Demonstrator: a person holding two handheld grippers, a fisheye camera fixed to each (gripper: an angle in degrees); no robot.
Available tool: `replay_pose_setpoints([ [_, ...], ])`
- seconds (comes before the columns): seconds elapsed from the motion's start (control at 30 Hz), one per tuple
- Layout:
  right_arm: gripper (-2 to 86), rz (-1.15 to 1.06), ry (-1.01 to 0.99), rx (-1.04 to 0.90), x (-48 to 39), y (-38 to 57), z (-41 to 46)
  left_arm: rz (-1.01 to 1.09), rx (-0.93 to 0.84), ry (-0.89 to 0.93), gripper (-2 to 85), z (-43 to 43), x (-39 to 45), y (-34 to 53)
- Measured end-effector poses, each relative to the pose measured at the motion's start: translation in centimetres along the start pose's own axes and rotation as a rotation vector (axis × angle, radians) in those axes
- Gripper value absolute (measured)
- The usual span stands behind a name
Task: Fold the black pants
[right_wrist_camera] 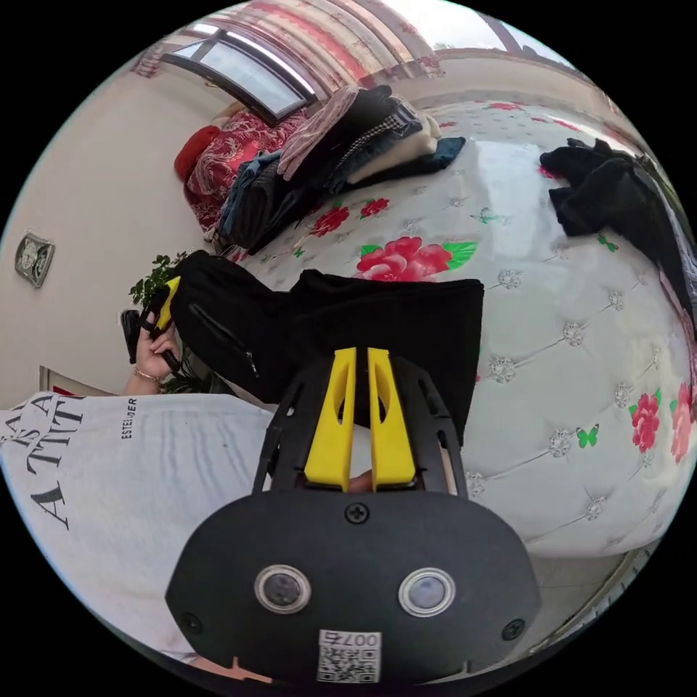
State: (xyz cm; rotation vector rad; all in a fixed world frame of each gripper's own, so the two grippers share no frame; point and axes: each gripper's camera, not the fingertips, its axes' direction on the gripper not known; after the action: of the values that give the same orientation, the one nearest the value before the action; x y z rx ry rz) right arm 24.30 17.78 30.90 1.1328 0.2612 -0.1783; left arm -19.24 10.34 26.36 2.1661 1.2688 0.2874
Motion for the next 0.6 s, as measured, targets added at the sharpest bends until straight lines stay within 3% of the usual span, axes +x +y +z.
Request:
replay_pose_setpoints([
  [0.13, 2.7, 0.105, 0.0, 0.084, 7.4, 1.9, -2.5, 0.258, -0.268, 0.253, 8.5, 15.5, 9.0, 1.4],
  [0.23, 4.8, 0.202, -0.046, 0.109, 13.2, 3.5, -3.0, 0.221, -0.524, 0.329, 12.0, 25.8, 9.5, 5.6],
  [0.4, 8.3, 0.319, -0.133, 0.114, 21.9, 6.1, -2.3, 0.11, -0.633, 0.113, 14.1, 28.8, 1.9, 10.2],
  [0.47, 9.0, 0.354, -0.139, 0.106, 24.9, 6.8, -1.5, -0.04, -0.609, -0.044, 14.9, 27.4, -4.7, 12.4],
  [0.6, 9.3, 0.415, -0.135, 0.04, 31.1, 7.1, 1.6, -0.238, -0.609, -0.148, 16.4, 26.8, -12.7, 16.5],
])
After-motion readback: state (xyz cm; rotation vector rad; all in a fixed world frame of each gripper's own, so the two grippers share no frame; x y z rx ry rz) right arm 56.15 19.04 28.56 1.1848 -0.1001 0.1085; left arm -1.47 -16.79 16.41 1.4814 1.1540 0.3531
